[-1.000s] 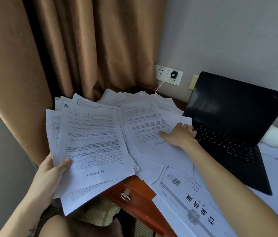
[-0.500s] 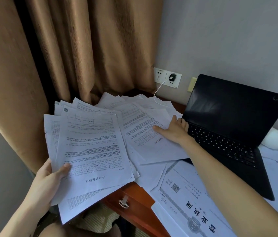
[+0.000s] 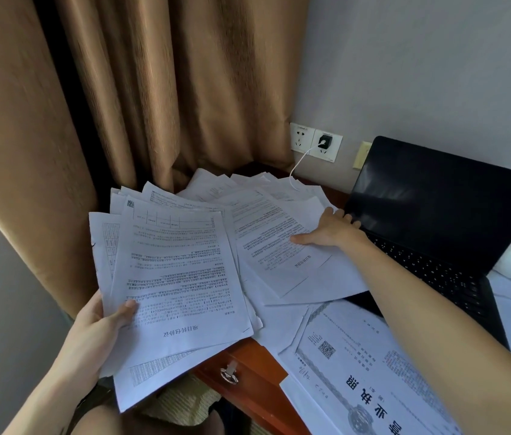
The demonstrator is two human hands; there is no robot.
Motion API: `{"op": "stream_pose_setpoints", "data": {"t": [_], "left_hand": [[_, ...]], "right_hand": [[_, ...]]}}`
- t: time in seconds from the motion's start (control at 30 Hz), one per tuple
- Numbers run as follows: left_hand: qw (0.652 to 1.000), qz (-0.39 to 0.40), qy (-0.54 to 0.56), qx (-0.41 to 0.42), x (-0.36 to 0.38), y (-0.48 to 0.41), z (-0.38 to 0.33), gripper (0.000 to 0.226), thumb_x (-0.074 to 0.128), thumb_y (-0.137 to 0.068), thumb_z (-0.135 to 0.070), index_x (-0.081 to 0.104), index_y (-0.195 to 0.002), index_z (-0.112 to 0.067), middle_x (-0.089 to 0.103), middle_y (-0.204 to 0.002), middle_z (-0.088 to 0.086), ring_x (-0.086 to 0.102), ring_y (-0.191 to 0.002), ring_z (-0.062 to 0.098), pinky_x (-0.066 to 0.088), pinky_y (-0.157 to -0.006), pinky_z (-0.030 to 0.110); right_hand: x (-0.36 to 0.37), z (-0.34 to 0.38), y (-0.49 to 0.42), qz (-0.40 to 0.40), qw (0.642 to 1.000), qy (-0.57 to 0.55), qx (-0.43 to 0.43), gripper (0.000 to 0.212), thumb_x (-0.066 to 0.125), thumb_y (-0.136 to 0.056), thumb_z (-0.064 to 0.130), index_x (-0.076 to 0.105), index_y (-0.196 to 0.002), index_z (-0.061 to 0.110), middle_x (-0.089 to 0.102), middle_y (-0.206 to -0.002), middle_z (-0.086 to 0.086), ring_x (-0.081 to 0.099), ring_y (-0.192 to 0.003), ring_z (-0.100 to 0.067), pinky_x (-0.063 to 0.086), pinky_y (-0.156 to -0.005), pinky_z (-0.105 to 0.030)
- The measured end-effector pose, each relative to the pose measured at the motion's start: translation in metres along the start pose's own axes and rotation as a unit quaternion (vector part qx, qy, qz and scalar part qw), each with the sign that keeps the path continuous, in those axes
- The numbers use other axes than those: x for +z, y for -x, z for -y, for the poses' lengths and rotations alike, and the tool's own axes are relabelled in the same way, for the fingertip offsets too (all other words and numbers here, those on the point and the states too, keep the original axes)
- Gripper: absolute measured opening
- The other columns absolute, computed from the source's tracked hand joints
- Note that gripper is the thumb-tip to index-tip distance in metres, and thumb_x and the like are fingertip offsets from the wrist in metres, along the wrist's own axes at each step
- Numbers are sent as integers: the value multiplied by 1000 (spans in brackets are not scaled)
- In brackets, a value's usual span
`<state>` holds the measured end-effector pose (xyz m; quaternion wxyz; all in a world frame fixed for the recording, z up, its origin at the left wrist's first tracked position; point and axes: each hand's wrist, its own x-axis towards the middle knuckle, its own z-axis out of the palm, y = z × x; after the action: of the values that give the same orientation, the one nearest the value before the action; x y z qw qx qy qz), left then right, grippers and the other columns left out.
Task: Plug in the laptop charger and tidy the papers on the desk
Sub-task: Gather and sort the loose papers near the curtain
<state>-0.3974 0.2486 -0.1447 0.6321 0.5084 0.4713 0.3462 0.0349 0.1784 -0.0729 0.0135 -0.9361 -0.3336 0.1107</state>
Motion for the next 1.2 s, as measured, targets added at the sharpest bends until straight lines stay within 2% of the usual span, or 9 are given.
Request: {"op": "stream_pose_setpoints", "data": {"t": [0.1,0.2,0.37,0.43,0.53,0.67,0.8,1.0,1.2], "left_hand": [[1000,0,1,3,0,1,-1,30,63,-102,-10,65,-125,-29,80,-108,-1,76,-97,33,58,-91,55],[1000,3,-1,9,-1,2,-2,31,62,-103,-9,65,-125,-30,80,-109,-1,77,-96,31,58,-90,53],[1000,1,2,8,-5,2,-2,32,63,-102,-10,65,-127,-31,80,-109,-2,76,-99,32,57,-93,56],[1000,-4,7,7,-6,3,-2,31,63,-102,-10,65,-125,-31,80,-109,-3,76,-100,32,57,-94,55],[1000,-2,10,7,-5,6,-2,30,63,-102,-10,65,-123,-31,80,-108,-2,76,-99,31,57,-93,55],[1000,12,11,8,-2,10,-3,30,62,-103,-10,65,-124,-31,80,-108,-2,77,-98,30,58,-92,55],[1000,20,13,10,0,11,-5,31,62,-103,-10,64,-127,-30,80,-108,-2,75,-102,32,57,-94,57],[999,33,18,10,4,12,-8,29,61,-103,-9,64,-124,-29,80,-108,-1,75,-101,32,57,-92,55],[998,52,36,-4,16,17,-5,30,59,-104,-7,62,-128,-25,79,-110,2,77,-97,31,60,-83,49]], "right_hand": [[-2,-2,-1,-73,995,-64,-37,103,87,-64,61,41,-139,6,52,-135,-13,47,-128,-32,37,-107,-46],[-5,-10,-4,-25,962,-267,-53,59,90,-71,19,61,-121,6,67,-117,-9,65,-105,-25,56,-89,-39],[-6,-30,14,12,900,-431,-65,34,77,-86,3,68,-119,4,70,-110,-8,68,-91,-22,56,-72,-33],[-1,-41,22,-11,891,-449,-64,25,72,-90,2,68,-114,7,70,-113,-11,67,-93,-23,56,-76,-34],[5,-58,33,-41,926,-369,-70,23,66,-95,8,68,-118,8,69,-120,-10,66,-105,-27,55,-93,-43],[4,-72,54,-109,938,-319,-86,24,60,-99,10,65,-123,10,66,-113,-3,62,-102,-23,49,-83,-32],[5,-90,64,-170,899,-400,-55,19,60,-100,11,69,-116,16,70,-112,-4,65,-98,-24,52,-78,-32],[9,-98,88,-120,769,-628,12,28,65,-99,16,66,-127,19,70,-112,0,66,-95,-13,51,-71,-24],[29,-71,107,-63,761,-645,-32,20,64,-100,17,69,-120,19,75,-107,2,73,-90,-15,56,-61,-18]]}}
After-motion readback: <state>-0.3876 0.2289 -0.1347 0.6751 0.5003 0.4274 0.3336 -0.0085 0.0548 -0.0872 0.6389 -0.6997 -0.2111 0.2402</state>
